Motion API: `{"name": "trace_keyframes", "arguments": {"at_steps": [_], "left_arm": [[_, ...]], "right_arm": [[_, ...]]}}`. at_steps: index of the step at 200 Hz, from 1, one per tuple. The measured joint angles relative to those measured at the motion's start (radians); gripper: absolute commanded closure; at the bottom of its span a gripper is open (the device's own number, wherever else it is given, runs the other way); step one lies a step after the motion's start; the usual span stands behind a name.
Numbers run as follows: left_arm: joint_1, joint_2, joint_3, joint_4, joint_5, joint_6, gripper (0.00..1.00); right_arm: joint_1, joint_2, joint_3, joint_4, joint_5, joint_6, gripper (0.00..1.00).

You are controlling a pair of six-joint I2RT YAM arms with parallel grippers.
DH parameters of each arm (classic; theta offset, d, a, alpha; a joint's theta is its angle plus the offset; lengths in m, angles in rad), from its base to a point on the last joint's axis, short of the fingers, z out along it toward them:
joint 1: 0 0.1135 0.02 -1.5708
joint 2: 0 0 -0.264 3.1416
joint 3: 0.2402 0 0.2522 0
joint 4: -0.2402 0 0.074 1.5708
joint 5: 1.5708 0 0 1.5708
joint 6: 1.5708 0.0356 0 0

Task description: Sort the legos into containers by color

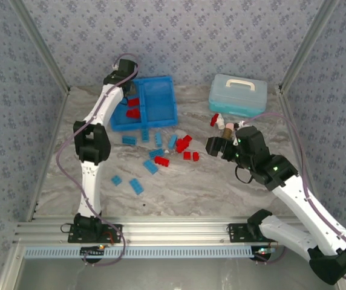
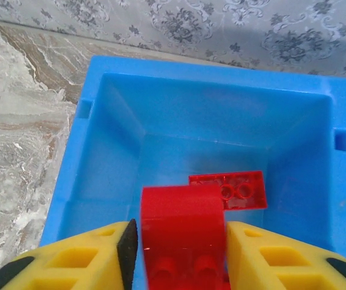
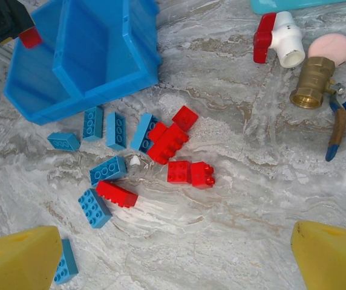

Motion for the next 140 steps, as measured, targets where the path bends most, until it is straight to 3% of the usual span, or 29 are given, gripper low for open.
{"name": "trace_keyframes", "arguments": {"at_steps": [16,69,109,140], "left_arm": [[0.002,0.009,0.010,-0.027,0.002,0.006,0.42],[0.002,-0.040,-0.016,-0.066,0.064,-0.005,0.42],[-0.051,-0.434,-0.360,0.018,0.140,-0.037,0.39],[-0.228,-0.825,-0.679,0.165,0.146,-0.085,0.38]], "right_arm": [[-0.006,-0.006,0.000,-0.008,0.000,0.000,0.00],[-0.016,-0.008,0.000,-0.011,-0.001,0.001,0.00],[-0.016,-0.006,0.000,-0.010,-0.001,0.001,0.00],[-0.018,0.008,0.000,-0.006,-0.002,0.001,0.00]]}}
